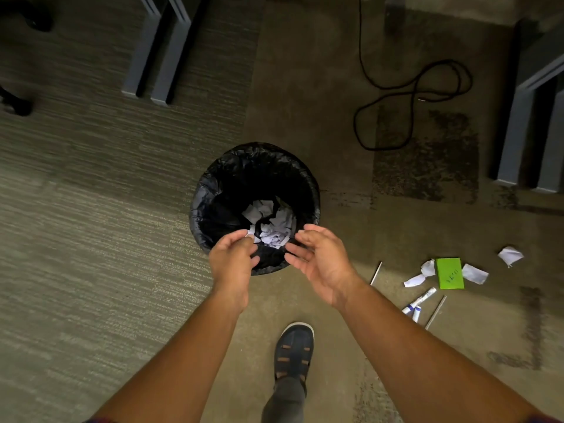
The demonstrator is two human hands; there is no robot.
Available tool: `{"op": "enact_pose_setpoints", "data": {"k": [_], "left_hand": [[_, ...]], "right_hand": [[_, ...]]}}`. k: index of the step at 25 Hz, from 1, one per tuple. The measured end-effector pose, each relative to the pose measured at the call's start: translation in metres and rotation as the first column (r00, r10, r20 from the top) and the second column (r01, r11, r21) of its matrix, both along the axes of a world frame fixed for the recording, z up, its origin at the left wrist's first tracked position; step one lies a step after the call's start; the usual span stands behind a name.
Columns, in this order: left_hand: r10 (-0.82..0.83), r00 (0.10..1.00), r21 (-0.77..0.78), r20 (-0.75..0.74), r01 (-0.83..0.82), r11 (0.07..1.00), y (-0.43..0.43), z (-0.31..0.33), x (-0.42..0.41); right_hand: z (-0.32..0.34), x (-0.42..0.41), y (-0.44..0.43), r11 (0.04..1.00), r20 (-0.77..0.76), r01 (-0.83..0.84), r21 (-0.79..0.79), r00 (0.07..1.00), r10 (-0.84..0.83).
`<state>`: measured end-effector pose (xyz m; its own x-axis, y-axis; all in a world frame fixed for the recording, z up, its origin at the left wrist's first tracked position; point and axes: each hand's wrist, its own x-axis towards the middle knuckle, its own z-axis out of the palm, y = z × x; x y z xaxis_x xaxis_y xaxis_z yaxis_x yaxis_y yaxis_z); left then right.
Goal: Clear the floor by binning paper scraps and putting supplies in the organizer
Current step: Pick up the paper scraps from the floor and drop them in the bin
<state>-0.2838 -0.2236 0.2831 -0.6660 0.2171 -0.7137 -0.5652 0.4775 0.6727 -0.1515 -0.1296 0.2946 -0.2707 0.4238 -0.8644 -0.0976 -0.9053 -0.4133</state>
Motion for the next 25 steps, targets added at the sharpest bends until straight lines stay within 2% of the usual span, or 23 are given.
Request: {"op": "enact_pose_setpoints", "data": {"k": [4, 7, 16, 19, 22, 25], "left_hand": [[-0.068, 0.995, 0.054, -0.079, 0.072, 0.996, 0.011, 0.002, 0.043], [-0.128, 0.989, 0.067, -0.080, 0.133, 0.989, 0.022, 0.001, 0.087], [-0.408, 0.913, -0.045, -0.016, 0.407, 0.912, 0.038, -0.047, 0.226], [-0.529, 0.848, -0.099, 0.018, 0.528, 0.843, 0.031, -0.081, 0.271], [-0.690, 0.723, -0.181, 0.021, 0.682, 0.709, 0.017, -0.123, 0.318], [-0.825, 0.564, -0.245, 0.008, 0.801, 0.546, 0.000, -0.166, 0.360]], "right_hand": [[-0.005, 0.060, -0.002, 1.000, 0.031, -0.018, 0.024, 0.999, 0.017], [-0.010, 0.124, -0.005, 1.000, 0.092, -0.004, 0.012, 0.996, 0.003], [-0.050, 0.330, -0.004, 0.999, 0.383, 0.023, 0.040, 0.923, -0.036], [-0.079, 0.380, -0.014, 0.999, 0.486, -0.005, 0.037, 0.874, -0.014], [-0.124, 0.417, -0.030, 0.996, 0.605, -0.088, 0.015, 0.794, 0.061], [-0.178, 0.449, -0.051, 0.946, 0.717, -0.321, -0.032, 0.652, 0.246]]}}
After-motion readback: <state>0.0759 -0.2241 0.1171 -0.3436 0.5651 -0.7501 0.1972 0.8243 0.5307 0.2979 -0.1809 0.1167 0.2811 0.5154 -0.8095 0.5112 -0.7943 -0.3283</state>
